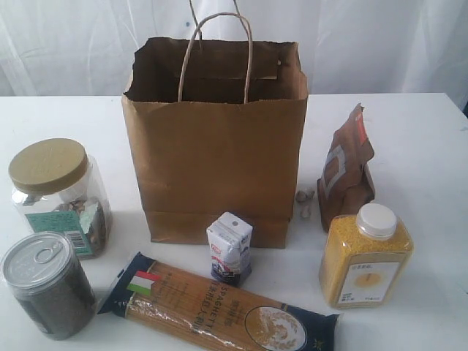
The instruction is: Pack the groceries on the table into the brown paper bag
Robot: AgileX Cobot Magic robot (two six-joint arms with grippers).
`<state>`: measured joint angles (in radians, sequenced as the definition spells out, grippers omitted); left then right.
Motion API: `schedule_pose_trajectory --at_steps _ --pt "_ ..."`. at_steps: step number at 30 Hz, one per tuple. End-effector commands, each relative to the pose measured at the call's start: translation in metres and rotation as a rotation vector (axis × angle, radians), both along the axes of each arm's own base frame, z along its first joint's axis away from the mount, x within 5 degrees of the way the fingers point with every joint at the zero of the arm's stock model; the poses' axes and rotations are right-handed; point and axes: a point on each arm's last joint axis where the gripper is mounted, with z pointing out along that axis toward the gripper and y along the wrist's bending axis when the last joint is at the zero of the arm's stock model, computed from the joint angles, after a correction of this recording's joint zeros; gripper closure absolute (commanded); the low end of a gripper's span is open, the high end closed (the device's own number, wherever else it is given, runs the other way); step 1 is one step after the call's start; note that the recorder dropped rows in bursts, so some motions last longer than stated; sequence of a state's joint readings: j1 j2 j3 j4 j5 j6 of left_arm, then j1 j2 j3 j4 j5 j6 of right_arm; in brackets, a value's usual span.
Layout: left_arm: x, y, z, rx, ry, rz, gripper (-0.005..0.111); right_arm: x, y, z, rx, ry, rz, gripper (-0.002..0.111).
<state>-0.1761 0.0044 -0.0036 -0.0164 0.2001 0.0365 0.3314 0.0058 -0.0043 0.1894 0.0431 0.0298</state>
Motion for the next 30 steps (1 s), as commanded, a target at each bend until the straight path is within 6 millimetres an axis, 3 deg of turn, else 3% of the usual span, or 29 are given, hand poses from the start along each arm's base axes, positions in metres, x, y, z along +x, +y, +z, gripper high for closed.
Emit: schedule_pose_trajectory --at_steps 1,2,4,12,13,17,24,27,30 --pt "0.001 -0.001 0.004 -0.091 -0.039 0.017 0.107 0.000 0.000 -0.001 -0.004 -0.006 -0.004 0.108" --pt "0.001 -0.004 0.007 -0.287 -0.022 0.046 0.107 0.000 0.000 -0.001 -0.004 -0.006 -0.004 0.108" --pt "0.002 -0.005 0.012 -0.484 -0.029 0.077 0.107 0.000 0.000 -0.001 -0.004 -0.006 -0.004 0.108" --pt "0.005 0.002 0.034 -0.890 -0.207 0.148 0.107 0.000 0.000 -0.001 0.000 -0.004 -0.004 0.108" --pt "0.003 0.001 0.047 -0.922 -0.184 0.133 0.107 0.000 0.000 -0.001 0.000 -0.004 -0.004 0.108" --pt "-0.013 -0.003 0.083 -0.813 -0.065 0.086 0.107 0.000 0.000 -0.001 0.000 -0.007 -0.005 0.108" --pt "-0.039 -0.010 0.160 -0.381 0.069 -0.102 0.106 0.000 0.000 -0.001 0.000 -0.007 -0.005 0.108" --pt "-0.032 -0.014 0.182 -0.297 0.193 -0.127 0.091 0.000 0.000 -0.001 0.000 -0.005 -0.004 0.108" --pt "-0.010 -0.018 0.197 -0.243 0.284 -0.124 0.060 0.000 0.000 -0.001 -0.002 -0.006 -0.004 0.108"
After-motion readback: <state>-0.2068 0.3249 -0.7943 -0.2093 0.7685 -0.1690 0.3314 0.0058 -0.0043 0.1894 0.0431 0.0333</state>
